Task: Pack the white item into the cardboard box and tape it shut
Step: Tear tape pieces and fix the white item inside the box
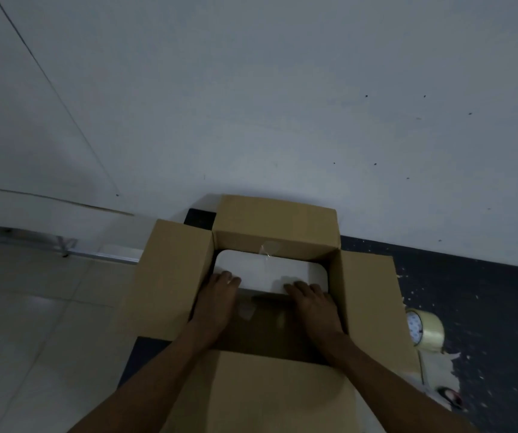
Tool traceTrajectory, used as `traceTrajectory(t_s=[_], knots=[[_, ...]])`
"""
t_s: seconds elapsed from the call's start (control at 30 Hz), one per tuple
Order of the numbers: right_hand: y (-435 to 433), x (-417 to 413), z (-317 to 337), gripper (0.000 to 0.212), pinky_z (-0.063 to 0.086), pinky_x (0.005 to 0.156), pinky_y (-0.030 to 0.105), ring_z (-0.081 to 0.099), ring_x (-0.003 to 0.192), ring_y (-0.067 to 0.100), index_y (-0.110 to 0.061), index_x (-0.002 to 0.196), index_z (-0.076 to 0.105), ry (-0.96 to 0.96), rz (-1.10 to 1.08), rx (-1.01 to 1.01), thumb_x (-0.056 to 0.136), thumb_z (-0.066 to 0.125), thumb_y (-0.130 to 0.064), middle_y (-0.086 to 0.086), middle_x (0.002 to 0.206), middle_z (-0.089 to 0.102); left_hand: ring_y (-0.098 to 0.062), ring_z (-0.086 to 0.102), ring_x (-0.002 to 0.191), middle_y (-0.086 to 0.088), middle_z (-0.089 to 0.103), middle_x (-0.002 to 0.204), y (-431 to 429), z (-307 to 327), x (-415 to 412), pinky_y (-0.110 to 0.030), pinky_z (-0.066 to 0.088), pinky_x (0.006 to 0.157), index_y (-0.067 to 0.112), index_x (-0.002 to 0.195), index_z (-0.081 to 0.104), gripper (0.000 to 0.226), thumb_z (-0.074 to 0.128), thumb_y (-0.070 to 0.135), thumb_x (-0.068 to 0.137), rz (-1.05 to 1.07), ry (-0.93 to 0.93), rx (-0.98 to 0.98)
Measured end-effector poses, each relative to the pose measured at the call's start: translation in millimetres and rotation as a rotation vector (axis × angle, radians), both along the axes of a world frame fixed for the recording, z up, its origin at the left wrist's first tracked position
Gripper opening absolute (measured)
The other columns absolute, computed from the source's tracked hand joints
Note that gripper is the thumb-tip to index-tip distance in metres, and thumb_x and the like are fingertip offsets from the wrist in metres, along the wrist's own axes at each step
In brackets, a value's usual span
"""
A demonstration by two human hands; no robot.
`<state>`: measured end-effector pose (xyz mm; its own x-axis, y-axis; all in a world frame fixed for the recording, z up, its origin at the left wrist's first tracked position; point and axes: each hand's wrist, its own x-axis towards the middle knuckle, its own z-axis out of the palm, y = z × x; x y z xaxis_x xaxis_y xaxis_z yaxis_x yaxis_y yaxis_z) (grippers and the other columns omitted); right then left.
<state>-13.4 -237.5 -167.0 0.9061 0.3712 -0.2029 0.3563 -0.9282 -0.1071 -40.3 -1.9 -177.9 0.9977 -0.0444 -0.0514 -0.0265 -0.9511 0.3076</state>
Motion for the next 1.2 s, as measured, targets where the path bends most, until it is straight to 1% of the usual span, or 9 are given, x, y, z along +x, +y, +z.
traceTrajectory(t_s=[0.2, 0.4, 0.5, 0.6, 0.73, 0.83, 0.97, 1.1, 1.2], knots=[[-6.8, 16.4, -4.2, 0.062, 0.024, 0.115, 0.052, 0.007, 0.148, 0.036, -0.034, 0.154, 0.008, 0.161, -0.075, -0.062, 0.101, 0.035, -0.015, 0.008, 0.163, 0.005, -0.036, 0.035, 0.136, -0.012, 0.034, 0.153, -0.8, -13.6, 8.7, -0.045, 0.039, 0.106, 0.019, 0.148, 0.039, 0.059, 0.053, 0.006, 0.092, 0.022, 0.071, 0.069], [-3.7, 10.6, -4.6, 0.070, 0.018, 0.117, 0.054, -0.007, 0.148, 0.036, -0.035, 0.153, -0.005, 0.206, -0.091, -0.053, 0.101, 0.036, -0.012, 0.006, 0.162, -0.011, -0.028, 0.062, 0.097, -0.009, 0.062, 0.111, -3.7, -6.6, 6.6, -0.039, 0.053, 0.077, 0.013, 0.106, 0.065, 0.026, 0.069, 0.012, 0.081, -0.085, 0.023, 0.081], [4.2, 7.0, -0.8, 0.062, 0.029, 0.111, 0.056, 0.019, 0.144, 0.045, -0.023, 0.152, 0.026, 0.090, -0.099, -0.033, 0.096, 0.050, -0.014, 0.016, 0.159, 0.016, -0.021, 0.060, 0.105, -0.005, 0.063, 0.118, -4.9, -19.5, 3.2, -0.038, 0.049, 0.094, 0.014, 0.109, 0.067, 0.021, 0.055, 0.021, 0.093, -0.249, 0.281, -0.150], [14.9, 4.6, -12.5, 0.036, 0.051, 0.091, 0.044, 0.060, 0.111, 0.034, -0.018, 0.118, 0.065, -0.051, 0.095, 0.122, 0.082, 0.066, -0.014, 0.012, 0.121, 0.062, -0.013, 0.059, 0.093, 0.000, 0.064, 0.101, -6.6, -28.3, 5.3, -0.038, 0.049, 0.094, 0.016, 0.098, 0.068, 0.017, 0.056, 0.027, 0.092, -0.144, 0.380, -0.336], [34.0, -9.5, -32.5, 0.045, 0.022, 0.115, 0.029, 0.034, 0.140, 0.023, -0.019, 0.149, 0.035, 0.290, 0.244, 0.203, 0.104, 0.036, -0.017, 0.005, 0.154, 0.036, -0.015, 0.059, 0.106, 0.001, 0.066, 0.114, -7.6, -30.0, 13.0, -0.023, 0.045, 0.090, 0.016, 0.110, 0.070, 0.022, 0.053, 0.017, 0.096, -0.070, 0.373, -0.334], [34.7, -6.2, -49.0, 0.066, 0.024, 0.116, 0.042, 0.015, 0.148, 0.026, -0.022, 0.155, 0.006, 0.294, 0.332, 0.035, 0.099, 0.037, -0.008, 0.003, 0.162, 0.011, -0.026, 0.053, 0.126, -0.011, 0.057, 0.136, -3.0, -35.5, 14.4, -0.024, 0.042, 0.096, 0.007, 0.131, 0.058, 0.034, 0.052, 0.017, 0.099, 0.005, 0.418, -0.345], [42.9, -7.0, -52.9, 0.054, 0.038, 0.105, 0.050, 0.033, 0.141, 0.035, -0.014, 0.148, 0.036, 0.269, 0.318, -0.099, 0.094, 0.043, -0.013, 0.013, 0.153, 0.036, -0.026, 0.051, 0.128, -0.008, 0.054, 0.140, -5.3, -33.9, 12.4, -0.025, 0.046, 0.097, 0.011, 0.133, 0.057, 0.036, 0.051, 0.013, 0.097, 0.111, 0.516, -0.464], [60.1, -6.5, -49.7, 0.042, 0.056, 0.059, 0.037, 0.067, 0.095, 0.032, -0.025, 0.109, 0.071, 0.204, 0.189, -0.188, 0.067, 0.078, -0.027, 0.010, 0.103, 0.068, -0.014, 0.047, 0.128, 0.005, 0.054, 0.140, 0.1, -36.4, 5.8, -0.037, 0.036, 0.112, 0.032, 0.128, 0.060, 0.040, 0.053, 0.018, 0.091, 0.060, 0.442, -0.511], [57.1, -9.1, -58.4, 0.040, 0.055, 0.070, 0.042, 0.057, 0.113, 0.042, -0.028, 0.126, 0.063, 0.286, 0.098, -0.257, 0.088, 0.052, -0.021, 0.017, 0.120, 0.062, -0.020, 0.041, 0.133, 0.001, 0.048, 0.144, 1.9, -36.7, 5.5, -0.035, 0.032, 0.113, 0.028, 0.129, 0.059, 0.041, 0.051, 0.029, 0.088, -0.016, 0.409, -0.390]])
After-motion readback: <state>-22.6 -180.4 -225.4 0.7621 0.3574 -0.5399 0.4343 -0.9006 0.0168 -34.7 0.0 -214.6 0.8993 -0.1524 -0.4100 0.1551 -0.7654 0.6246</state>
